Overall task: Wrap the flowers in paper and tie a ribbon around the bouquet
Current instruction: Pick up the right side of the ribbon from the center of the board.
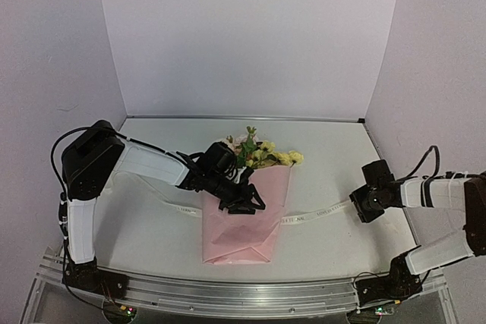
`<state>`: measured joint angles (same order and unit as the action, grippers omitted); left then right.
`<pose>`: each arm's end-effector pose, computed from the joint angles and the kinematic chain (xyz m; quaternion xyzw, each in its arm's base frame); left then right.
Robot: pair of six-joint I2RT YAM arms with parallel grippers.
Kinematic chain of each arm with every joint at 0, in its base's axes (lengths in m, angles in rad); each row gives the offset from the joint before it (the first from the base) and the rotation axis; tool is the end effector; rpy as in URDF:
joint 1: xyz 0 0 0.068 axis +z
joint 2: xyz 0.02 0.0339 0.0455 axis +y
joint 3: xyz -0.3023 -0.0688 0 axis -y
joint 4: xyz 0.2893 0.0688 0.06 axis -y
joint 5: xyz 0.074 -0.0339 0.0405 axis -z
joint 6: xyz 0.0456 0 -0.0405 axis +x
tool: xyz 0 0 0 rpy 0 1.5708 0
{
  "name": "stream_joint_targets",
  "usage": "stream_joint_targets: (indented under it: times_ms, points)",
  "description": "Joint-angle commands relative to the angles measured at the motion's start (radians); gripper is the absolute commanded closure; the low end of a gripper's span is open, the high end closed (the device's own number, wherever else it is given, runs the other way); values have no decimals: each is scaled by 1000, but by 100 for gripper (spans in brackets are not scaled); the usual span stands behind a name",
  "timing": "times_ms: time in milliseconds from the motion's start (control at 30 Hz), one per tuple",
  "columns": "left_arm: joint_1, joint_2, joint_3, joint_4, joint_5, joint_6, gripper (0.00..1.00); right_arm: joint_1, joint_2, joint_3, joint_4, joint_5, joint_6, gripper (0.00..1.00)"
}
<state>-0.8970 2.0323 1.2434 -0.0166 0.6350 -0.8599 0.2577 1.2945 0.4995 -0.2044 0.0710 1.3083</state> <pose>0.2769 -0.3902 0.1413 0.1329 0.8790 -0.4579 0.0035 0.2402 0.0600 0.1393 0.4895 0.8246 0.1745 0.2237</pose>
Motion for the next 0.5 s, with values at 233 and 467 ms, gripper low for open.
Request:
stream_joint_targets:
  times_ms: [233, 467]
  points:
    - [-3, -46, 68, -18, -8, 39, 56, -45, 121, 30, 141, -19, -29, 54]
    - [2, -64, 84, -37, -20, 42, 55, -59, 156, 60, 157, -24, -51, 74]
